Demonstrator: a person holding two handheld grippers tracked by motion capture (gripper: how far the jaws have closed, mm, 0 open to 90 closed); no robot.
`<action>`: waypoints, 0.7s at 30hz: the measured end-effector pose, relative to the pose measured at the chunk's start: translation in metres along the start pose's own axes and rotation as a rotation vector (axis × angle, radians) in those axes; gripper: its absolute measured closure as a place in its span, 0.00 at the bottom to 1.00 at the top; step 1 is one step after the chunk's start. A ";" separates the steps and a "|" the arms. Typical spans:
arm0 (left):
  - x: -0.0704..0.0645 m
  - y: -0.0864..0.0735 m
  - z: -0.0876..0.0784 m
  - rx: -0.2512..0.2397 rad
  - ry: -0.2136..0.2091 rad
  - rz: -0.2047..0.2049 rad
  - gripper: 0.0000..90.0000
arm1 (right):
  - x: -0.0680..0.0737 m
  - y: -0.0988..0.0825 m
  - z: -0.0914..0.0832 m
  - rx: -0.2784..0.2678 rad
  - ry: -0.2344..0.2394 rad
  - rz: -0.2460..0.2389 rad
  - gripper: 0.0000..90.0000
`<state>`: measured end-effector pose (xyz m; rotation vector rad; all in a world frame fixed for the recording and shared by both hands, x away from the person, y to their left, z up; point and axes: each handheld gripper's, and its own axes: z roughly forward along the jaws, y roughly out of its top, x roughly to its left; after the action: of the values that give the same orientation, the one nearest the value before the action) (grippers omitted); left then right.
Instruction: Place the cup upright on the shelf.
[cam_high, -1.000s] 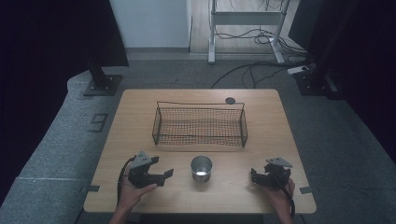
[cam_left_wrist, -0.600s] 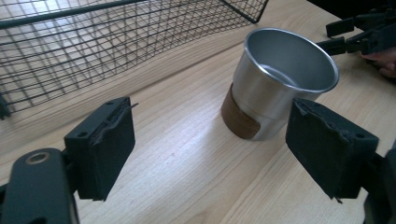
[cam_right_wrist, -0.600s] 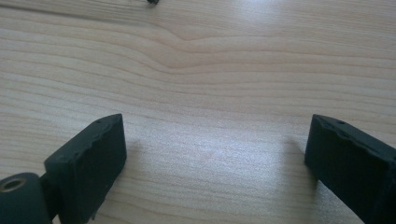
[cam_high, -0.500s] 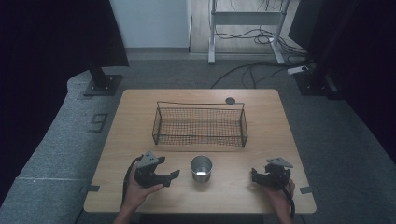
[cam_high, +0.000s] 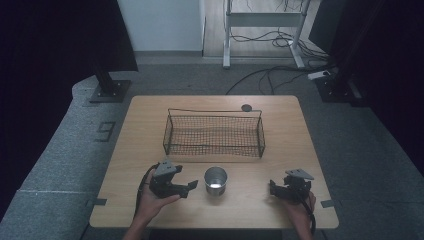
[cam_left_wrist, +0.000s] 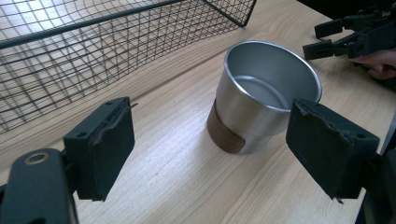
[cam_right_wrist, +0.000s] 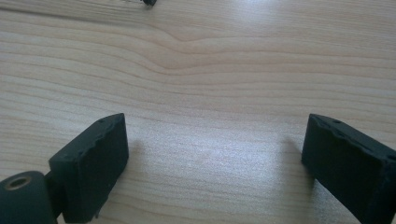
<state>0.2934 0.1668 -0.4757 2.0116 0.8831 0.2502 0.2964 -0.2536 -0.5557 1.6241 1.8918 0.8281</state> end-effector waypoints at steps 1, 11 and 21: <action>-0.001 0.001 0.001 0.003 -0.001 0.001 0.17 | 0.000 0.000 0.000 0.000 0.000 0.000 0.08; -0.012 0.006 0.014 0.018 -0.038 0.018 0.14 | 0.000 0.000 0.000 -0.001 -0.001 0.001 0.08; -0.020 0.010 0.033 0.060 -0.057 0.025 0.13 | 0.000 0.000 0.000 -0.002 -0.002 0.004 0.09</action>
<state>0.2992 0.1284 -0.4835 2.0756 0.8392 0.1813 0.2962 -0.2537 -0.5556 1.6279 1.8859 0.8292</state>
